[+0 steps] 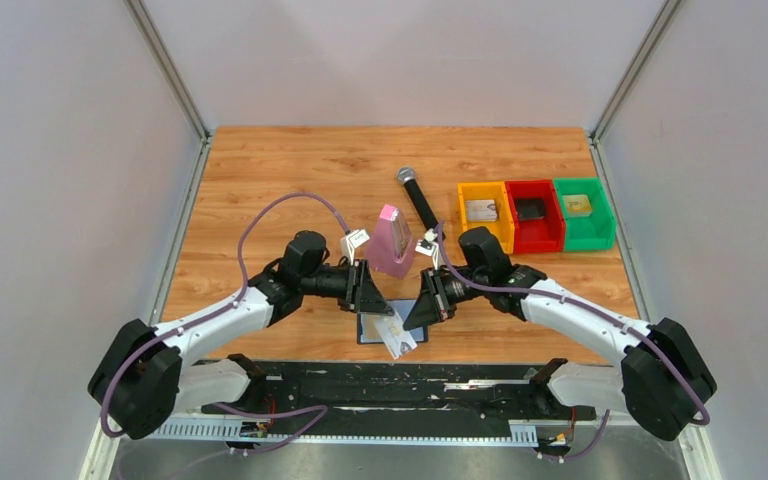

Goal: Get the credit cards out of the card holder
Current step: Remove the credit card from the card holder.

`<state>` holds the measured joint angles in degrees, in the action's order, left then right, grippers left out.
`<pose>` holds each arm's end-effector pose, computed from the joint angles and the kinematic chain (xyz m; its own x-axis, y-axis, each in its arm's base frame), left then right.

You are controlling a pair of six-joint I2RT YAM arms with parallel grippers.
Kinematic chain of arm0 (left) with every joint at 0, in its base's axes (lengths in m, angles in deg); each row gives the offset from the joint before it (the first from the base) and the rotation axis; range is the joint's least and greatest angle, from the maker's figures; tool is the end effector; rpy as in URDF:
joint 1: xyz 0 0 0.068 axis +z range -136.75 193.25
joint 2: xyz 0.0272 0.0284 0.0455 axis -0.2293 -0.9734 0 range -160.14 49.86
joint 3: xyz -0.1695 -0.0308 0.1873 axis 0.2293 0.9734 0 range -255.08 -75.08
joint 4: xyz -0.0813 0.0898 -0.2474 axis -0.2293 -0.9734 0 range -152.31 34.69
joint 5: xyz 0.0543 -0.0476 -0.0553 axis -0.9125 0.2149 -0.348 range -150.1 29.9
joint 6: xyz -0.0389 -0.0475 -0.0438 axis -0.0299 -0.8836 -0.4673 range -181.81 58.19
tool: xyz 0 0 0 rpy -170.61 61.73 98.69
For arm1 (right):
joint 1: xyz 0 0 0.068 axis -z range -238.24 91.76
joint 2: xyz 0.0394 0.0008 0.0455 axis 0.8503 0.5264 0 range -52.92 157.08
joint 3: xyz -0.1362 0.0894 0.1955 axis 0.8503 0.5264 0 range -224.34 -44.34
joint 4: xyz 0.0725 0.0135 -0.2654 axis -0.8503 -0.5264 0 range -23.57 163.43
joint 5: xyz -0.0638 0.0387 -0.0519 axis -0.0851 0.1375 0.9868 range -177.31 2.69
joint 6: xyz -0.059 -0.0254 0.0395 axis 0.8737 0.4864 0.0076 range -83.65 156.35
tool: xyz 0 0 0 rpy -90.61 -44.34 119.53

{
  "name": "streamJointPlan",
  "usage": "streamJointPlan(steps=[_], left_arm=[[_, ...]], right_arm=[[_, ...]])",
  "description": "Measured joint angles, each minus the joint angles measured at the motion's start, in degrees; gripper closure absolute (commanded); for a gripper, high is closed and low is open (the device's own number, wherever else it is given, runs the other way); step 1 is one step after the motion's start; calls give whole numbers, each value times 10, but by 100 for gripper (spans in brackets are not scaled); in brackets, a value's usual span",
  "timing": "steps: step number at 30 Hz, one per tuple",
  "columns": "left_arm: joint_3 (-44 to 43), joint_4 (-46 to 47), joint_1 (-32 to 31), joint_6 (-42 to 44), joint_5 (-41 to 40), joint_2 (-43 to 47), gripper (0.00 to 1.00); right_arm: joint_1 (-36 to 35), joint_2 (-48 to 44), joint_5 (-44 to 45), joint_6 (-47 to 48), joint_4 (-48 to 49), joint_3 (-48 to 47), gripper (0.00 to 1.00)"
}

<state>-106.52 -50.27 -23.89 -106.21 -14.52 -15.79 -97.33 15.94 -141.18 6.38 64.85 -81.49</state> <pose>0.1886 -0.2000 0.1824 -0.9211 0.0834 -0.3802 0.3852 0.3354 -0.8597 0.1767 0.2098 0.1843 -0.8595 -0.3186 -0.3996 -0.4853 0.2637 0.8336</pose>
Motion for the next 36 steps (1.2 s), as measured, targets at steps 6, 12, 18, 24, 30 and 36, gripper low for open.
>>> streamJointPlan(steps=[6,12,18,24,30,36], left_arm=[[11,40,1,-19,38,-19,100],[12,56,2,-33,44,-19,100],[39,83,0,-68,5,-9,100],[87,139,0,-133,-64,25,100],[144,189,0,-206,-162,109,100],[169,209,0,-254,-253,198,100]], right_arm=[[-1,9,-2,-2,0,0,100],[-1,14,15,-5,-6,0,73],[-1,-26,76,-48,13,4,63],[-1,-102,143,-146,90,59,63],[-1,-172,211,-241,145,141,56],[-2,-192,240,-293,189,163,58]])
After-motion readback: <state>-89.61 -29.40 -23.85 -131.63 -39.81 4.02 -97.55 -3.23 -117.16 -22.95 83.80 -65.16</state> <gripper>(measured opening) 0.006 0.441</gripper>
